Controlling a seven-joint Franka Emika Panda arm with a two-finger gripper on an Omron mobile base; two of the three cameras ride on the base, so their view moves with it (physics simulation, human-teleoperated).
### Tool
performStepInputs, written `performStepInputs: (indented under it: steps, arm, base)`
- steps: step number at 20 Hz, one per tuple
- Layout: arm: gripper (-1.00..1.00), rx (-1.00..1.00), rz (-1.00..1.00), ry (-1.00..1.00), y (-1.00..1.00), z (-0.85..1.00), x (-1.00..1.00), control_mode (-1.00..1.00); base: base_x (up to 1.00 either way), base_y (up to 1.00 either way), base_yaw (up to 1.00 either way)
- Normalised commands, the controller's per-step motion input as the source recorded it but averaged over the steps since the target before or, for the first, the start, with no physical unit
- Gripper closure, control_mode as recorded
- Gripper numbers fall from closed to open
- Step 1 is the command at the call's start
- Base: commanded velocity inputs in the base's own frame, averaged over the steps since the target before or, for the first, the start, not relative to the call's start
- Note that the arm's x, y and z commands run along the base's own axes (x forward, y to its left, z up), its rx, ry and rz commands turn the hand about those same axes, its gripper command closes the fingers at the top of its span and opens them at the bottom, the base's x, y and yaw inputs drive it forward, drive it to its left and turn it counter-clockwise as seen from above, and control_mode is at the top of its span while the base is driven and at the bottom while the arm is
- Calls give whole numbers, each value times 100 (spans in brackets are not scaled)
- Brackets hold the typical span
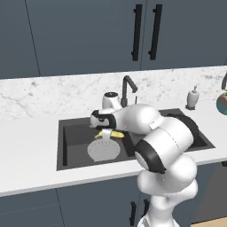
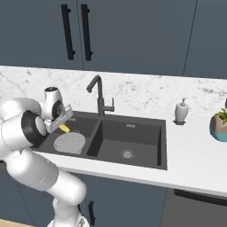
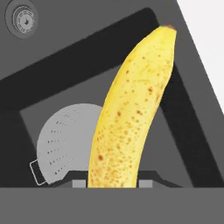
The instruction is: Put the colander in the sink, put the banana in the colander, and turn on the sink faucet and pour water over the colander.
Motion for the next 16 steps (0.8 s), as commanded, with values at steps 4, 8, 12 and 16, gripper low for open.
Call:
performStepInputs:
  steps: [4, 8, 12, 16]
  arm:
    - [100, -9, 0, 14, 27, -82, 44, -100]
    - [100, -8, 0, 0, 20, -74, 37, -100]
    - [100, -7, 0, 0, 37, -62, 45, -100]
    - [100, -10, 0, 0, 59, -53, 45, -100]
  base:
    - [0, 0, 0]
    - [0, 0, 0]
    - [0, 0, 0]
    - [0, 0, 0]
